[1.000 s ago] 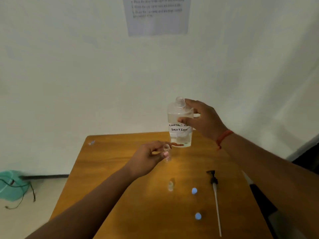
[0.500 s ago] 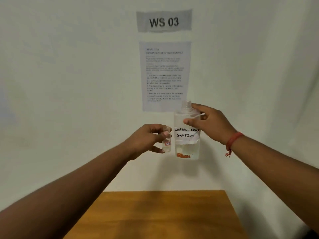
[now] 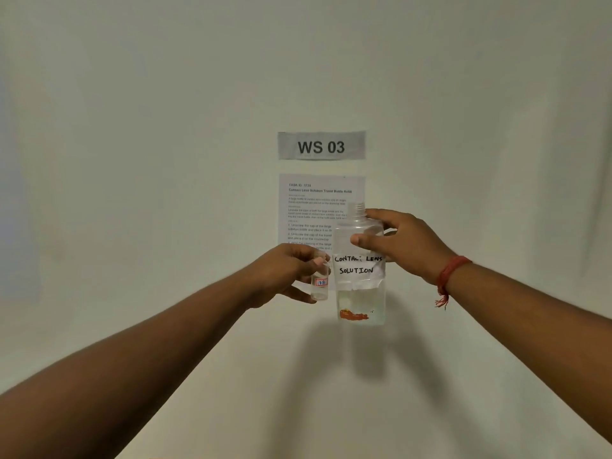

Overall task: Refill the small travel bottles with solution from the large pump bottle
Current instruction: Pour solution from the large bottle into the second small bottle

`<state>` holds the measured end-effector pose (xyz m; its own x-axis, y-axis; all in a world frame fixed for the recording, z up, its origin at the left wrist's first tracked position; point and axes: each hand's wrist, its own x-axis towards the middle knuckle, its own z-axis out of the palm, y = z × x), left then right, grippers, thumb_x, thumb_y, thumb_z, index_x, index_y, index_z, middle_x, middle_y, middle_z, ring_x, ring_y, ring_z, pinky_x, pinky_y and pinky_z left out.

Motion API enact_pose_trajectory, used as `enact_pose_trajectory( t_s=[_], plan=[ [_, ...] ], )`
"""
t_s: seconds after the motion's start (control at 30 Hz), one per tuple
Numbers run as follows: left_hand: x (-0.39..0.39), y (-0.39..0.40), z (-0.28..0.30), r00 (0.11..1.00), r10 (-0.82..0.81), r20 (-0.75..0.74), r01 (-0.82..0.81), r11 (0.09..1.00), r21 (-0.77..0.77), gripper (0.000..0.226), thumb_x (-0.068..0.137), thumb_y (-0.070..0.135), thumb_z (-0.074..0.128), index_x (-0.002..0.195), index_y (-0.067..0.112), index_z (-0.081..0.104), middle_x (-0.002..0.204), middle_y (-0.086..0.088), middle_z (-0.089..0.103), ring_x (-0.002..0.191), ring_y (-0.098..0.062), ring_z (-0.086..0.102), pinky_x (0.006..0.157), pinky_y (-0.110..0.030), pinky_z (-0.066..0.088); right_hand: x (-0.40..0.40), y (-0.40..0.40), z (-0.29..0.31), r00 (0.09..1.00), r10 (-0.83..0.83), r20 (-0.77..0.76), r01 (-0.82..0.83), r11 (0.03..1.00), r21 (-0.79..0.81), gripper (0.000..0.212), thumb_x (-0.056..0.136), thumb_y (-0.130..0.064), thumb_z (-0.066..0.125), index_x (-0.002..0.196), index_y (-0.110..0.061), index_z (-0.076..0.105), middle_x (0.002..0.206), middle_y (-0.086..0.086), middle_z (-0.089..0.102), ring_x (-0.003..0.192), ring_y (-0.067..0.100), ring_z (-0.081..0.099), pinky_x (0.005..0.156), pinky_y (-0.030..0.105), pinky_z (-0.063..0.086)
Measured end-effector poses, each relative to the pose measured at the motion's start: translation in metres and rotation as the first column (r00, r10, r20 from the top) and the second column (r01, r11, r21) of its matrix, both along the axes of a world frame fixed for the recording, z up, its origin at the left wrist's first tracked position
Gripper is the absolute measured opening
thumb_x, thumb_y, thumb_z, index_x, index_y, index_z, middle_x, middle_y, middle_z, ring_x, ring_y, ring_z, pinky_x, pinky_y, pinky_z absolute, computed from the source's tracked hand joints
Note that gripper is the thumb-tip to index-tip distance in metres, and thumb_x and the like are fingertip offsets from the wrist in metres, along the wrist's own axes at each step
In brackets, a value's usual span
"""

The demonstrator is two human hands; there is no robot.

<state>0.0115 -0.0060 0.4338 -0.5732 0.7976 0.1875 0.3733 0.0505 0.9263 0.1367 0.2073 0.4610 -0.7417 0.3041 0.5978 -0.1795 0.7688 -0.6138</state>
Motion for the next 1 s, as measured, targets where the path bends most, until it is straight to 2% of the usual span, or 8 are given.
enact_pose_trajectory(
  t_s=[0.17, 0.3, 0.33, 0.43, 0.57, 0.7, 0.87, 1.0],
  plan=[
    [0.004, 0.002, 0.02, 0.999, -0.016, -0.028, 0.017, 1.0, 0.012, 0.02, 0.104, 0.018, 0.057, 0.116, 0.012, 0.071, 0.116, -0.005, 0.074, 0.107, -0.028, 0.071, 0.08, -0.048, 0.064, 0.004, -0.002, 0.018, 1.0, -0.004, -0.009, 0.005, 1.0, 0.004, 0.072, 0.065, -0.062, 0.078, 0.131, -0.039, 0.058, 0.115, -0.016, 0.065, 0.103, 0.007, 0.064, 0.091, 0.04, 0.057],
    [0.008, 0.003, 0.03, 0.999, -0.013, -0.043, 0.014, 1.0, 0.015, 0.02, 0.104, 0.018, 0.055, 0.118, 0.01, 0.069, 0.117, -0.007, 0.073, 0.109, -0.029, 0.071, 0.08, -0.048, 0.064, 0.01, -0.003, 0.024, 0.999, 0.025, -0.021, -0.025, 1.0, -0.01, 0.046, 0.069, -0.057, 0.079, 0.112, -0.056, 0.062, 0.108, -0.018, 0.067, 0.1, 0.006, 0.066, 0.09, 0.04, 0.057],
    [0.009, 0.003, 0.031, 0.999, -0.01, -0.046, 0.011, 1.0, 0.015, 0.02, 0.104, 0.017, 0.055, 0.117, 0.009, 0.069, 0.117, -0.008, 0.073, 0.109, -0.03, 0.071, 0.081, -0.049, 0.064, 0.012, -0.003, 0.024, 0.999, 0.025, -0.021, -0.025, 1.0, -0.009, 0.046, 0.07, -0.057, 0.079, 0.112, -0.056, 0.062, 0.108, -0.017, 0.067, 0.1, 0.006, 0.066, 0.09, 0.04, 0.057],
    [0.011, 0.003, 0.035, 0.998, -0.004, -0.061, 0.005, 1.0, 0.015, 0.021, 0.105, 0.018, 0.055, 0.117, 0.009, 0.068, 0.117, -0.008, 0.073, 0.108, -0.03, 0.071, 0.081, -0.048, 0.064, 0.015, -0.001, 0.024, 1.0, -0.03, -0.002, 0.03, 0.999, 0.014, 0.07, 0.069, -0.056, 0.08, 0.133, -0.038, 0.057, 0.12, -0.01, 0.065, 0.107, 0.012, 0.063, 0.093, 0.043, 0.055],
    [0.013, 0.003, 0.036, 0.998, -0.004, -0.064, 0.005, 1.0, 0.018, 0.02, 0.105, 0.018, 0.055, 0.115, 0.009, 0.069, 0.115, -0.007, 0.074, 0.105, -0.026, 0.072, 0.077, -0.044, 0.065, 0.022, -0.001, 0.026, 0.996, -0.083, 0.038, 0.079, 0.991, 0.104, 0.075, 0.068, -0.056, 0.08, 0.135, -0.037, 0.055, 0.118, -0.011, 0.067, 0.102, 0.008, 0.064, 0.093, 0.036, 0.055],
    [0.015, 0.004, 0.037, 0.997, -0.012, -0.07, 0.013, 1.0, 0.019, 0.02, 0.105, 0.019, 0.054, 0.11, 0.008, 0.07, 0.113, -0.007, 0.074, 0.102, -0.024, 0.074, 0.077, -0.043, 0.065, 0.027, -0.002, 0.031, 0.994, -0.086, 0.071, 0.071, 0.98, 0.187, 0.07, 0.07, -0.05, 0.082, 0.134, -0.041, 0.055, 0.12, -0.013, 0.066, 0.097, 0.0, 0.063, 0.08, 0.018, 0.049],
    [0.016, 0.008, 0.038, 0.997, -0.024, -0.075, 0.026, 0.999, 0.025, 0.022, 0.105, 0.018, 0.054, 0.116, 0.006, 0.069, 0.115, -0.009, 0.073, 0.105, -0.027, 0.073, 0.082, -0.048, 0.064, 0.029, -0.005, 0.04, 0.981, -0.177, 0.081, 0.136, 0.92, 0.368, 0.07, 0.072, -0.048, 0.081, 0.136, -0.037, 0.054, 0.11, -0.01, 0.059, 0.094, 0.006, 0.057, 0.075, 0.018, 0.042],
    [0.016, 0.011, 0.038, 0.996, -0.028, -0.079, 0.029, 0.999, 0.018, 0.021, 0.104, 0.018, 0.056, 0.113, 0.006, 0.071, 0.114, -0.007, 0.074, 0.104, -0.026, 0.073, 0.083, -0.049, 0.064, 0.027, -0.008, 0.046, 0.967, -0.237, 0.094, 0.161, 0.853, 0.497, 0.073, 0.075, -0.05, 0.078, 0.14, -0.036, 0.049, 0.103, -0.012, 0.051, 0.096, 0.01, 0.056, 0.074, 0.019, 0.039]
  ],
)
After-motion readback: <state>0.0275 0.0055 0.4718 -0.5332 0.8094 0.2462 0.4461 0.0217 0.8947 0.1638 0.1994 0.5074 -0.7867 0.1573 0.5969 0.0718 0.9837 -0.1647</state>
